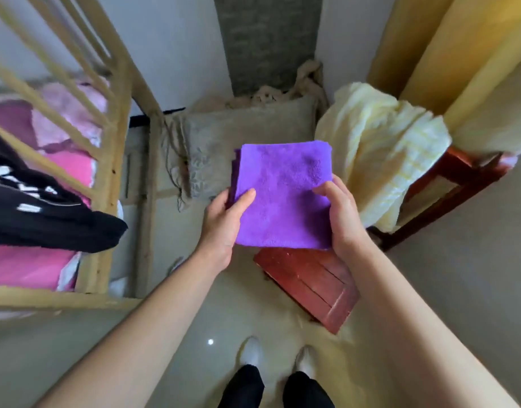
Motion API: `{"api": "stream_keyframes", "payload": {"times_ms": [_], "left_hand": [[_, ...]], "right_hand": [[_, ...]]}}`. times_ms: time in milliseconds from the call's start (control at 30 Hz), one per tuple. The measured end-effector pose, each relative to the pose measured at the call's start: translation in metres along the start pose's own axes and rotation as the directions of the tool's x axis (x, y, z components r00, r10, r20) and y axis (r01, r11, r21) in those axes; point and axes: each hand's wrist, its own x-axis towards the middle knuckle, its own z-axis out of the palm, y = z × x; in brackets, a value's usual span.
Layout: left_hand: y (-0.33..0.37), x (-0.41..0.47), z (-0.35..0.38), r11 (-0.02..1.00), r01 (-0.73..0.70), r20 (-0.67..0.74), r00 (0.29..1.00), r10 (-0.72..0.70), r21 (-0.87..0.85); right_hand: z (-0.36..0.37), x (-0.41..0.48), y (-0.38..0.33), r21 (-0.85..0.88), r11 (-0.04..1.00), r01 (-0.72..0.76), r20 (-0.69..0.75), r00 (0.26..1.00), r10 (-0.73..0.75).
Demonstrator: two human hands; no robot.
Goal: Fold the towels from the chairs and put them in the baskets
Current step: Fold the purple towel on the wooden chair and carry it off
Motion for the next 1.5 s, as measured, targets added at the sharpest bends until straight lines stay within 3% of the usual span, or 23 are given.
{"api": "stream_keyframes", "payload": {"times_ms": [100,233,367,533,667,900,1100,1200,1500], "left_hand": [[0.045,-0.030,-0.061,0.992,-0.110,-0.211,0.973,0.094,-0.066],[0.080,-0.093,-0.160,0.967,-0.240,-0.450,0.875,0.179,-0.083],[0.098,-0.191,-0.278,0.934,-0.356,-0.688,0.686,0.237,-0.033],[0.089,-0.320,-0.424,0.903,-0.430,-0.874,0.445,0.197,-0.016],[0.071,-0.414,-0.539,0.867,-0.498,-0.957,0.263,0.123,-0.025],[0.056,-0.506,-0.694,0.811,-0.583,-0.997,0.079,-0.011,-0.055],[0.042,-0.506,-0.824,0.820,-0.567,-0.997,0.040,-0.065,-0.076],[0.041,-0.494,-0.913,0.815,-0.574,-0.997,0.017,-0.080,-0.075],[0.074,-0.530,-1.151,0.819,-0.574,-0.982,-0.145,-0.123,-0.018]], "right_hand": [[0.075,-0.003,-0.038,-0.011,0.998,0.054,0.203,0.978,-0.051],[0.186,-0.045,-0.058,-0.028,0.996,0.080,0.476,0.878,-0.057],[0.318,-0.133,-0.061,-0.002,0.996,0.085,0.728,0.683,-0.057],[0.472,-0.265,-0.028,-0.029,0.993,0.118,0.914,0.405,-0.021],[0.591,-0.380,0.012,-0.049,0.991,0.121,0.974,0.226,0.021],[0.746,-0.500,0.066,-0.097,0.987,0.126,0.995,0.009,0.097],[0.876,-0.525,0.118,-0.184,0.973,0.139,0.981,-0.031,0.190],[0.975,-0.535,0.145,-0.202,0.972,0.119,0.975,-0.074,0.212],[1.250,-0.632,0.175,-0.276,0.943,0.187,0.918,-0.239,0.316]]}}
